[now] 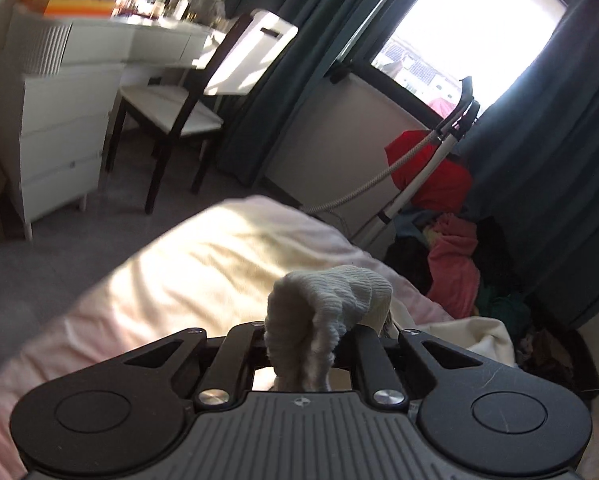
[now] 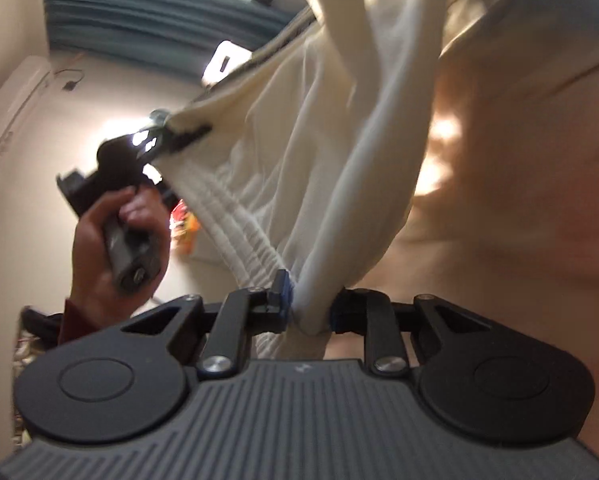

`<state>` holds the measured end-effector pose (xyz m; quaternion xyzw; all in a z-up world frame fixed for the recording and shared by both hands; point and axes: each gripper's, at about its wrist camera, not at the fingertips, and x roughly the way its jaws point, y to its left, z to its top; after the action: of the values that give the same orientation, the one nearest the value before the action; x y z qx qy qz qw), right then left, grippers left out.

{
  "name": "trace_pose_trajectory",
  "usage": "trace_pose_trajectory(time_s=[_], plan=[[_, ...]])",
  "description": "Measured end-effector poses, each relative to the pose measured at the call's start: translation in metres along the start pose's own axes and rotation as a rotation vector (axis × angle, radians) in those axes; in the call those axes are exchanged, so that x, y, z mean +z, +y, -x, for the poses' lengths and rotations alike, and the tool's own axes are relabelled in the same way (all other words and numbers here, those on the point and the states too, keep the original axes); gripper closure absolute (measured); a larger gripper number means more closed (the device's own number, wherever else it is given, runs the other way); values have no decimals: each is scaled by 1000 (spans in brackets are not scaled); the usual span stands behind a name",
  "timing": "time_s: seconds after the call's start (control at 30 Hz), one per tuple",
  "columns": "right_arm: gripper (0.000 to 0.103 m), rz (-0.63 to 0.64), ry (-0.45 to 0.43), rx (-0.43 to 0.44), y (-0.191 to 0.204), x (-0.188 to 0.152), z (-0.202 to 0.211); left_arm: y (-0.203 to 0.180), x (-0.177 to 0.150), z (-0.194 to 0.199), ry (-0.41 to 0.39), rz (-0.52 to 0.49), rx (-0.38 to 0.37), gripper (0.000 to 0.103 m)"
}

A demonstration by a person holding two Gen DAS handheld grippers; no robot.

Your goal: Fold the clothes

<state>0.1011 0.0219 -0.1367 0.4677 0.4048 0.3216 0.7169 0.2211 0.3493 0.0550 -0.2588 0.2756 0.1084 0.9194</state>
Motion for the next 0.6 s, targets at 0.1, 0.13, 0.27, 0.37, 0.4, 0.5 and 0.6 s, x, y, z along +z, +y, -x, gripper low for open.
trace_pose_trajectory(time_s=[0.1,0.13,0.27,0.37,0.4,0.5,0.6], plan=[[81,4,54,69,20,-6,-56,19,25,-37,-3,-28,68,92],[81,5,72,92,27,-9,-74,27,29,-53,6,-32,92,92],[81,-9,147,84,27,-12,-141,58,42,-115,41,-49,186,91],[81,-19,194,51,22,-15,-175,77,34,-156,65,-31,237,90],[81,-19,202,51,22,-15,-181,81,28,-167,64,-26,251,89],[80,46,209,28,35,-11,-184,79,19,-180,68,-55,274,87],[71,137,228,-24,51,-10,-179,72,20,-170,53,-102,270,67]])
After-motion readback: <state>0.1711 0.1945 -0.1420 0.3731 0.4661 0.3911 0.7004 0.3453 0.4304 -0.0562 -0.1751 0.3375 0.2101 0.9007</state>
